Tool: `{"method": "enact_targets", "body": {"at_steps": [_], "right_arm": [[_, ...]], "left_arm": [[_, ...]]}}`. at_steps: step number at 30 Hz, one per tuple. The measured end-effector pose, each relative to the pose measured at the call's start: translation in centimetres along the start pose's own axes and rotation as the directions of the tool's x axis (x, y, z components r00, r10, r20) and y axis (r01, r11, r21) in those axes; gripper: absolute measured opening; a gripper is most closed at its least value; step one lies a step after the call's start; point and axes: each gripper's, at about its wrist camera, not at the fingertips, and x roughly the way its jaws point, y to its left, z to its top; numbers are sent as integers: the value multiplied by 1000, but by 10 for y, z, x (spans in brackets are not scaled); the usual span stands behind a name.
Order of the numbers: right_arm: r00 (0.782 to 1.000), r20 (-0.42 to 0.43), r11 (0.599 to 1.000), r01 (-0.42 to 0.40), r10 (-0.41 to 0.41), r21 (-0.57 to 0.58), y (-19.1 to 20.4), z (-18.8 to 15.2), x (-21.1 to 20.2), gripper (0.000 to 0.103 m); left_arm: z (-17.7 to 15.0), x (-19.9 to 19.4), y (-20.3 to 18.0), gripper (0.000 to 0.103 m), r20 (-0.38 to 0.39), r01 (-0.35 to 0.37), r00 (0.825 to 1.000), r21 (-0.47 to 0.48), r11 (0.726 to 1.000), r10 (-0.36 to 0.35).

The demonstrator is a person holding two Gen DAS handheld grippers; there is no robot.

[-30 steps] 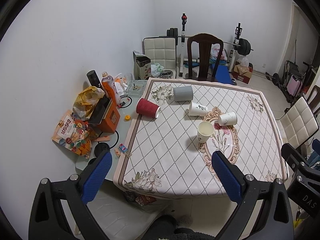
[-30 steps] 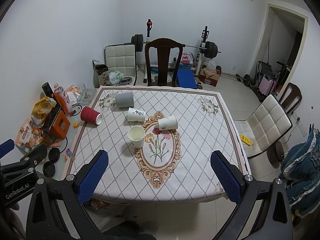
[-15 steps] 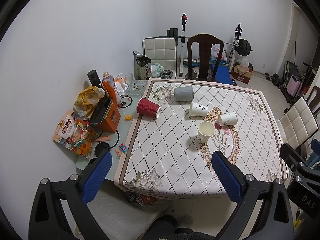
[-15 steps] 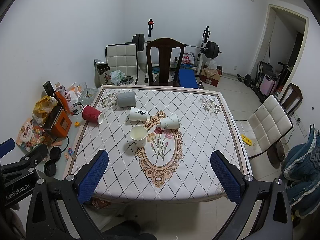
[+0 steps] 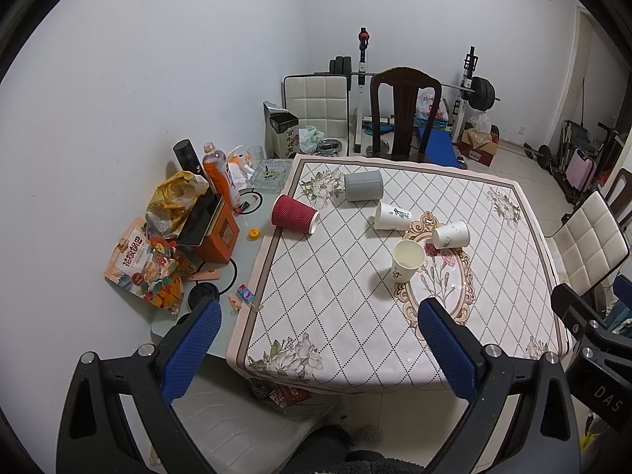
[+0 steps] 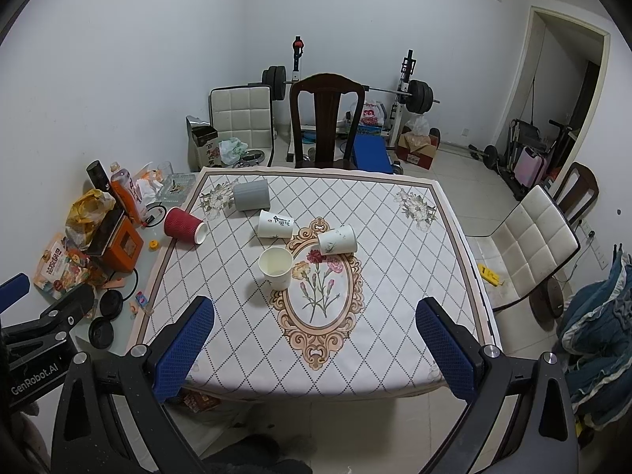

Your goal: Flip cup upright

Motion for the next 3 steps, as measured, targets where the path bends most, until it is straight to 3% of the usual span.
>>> {"method": "enact_targets", "body": {"at_steps": [3], "right_arm": [[1000,1,1000,-2,2,1,3,-1,0,103]], "left_arm": [[1,0,0,102,2,3,1000,-1,1000,-3]]}}
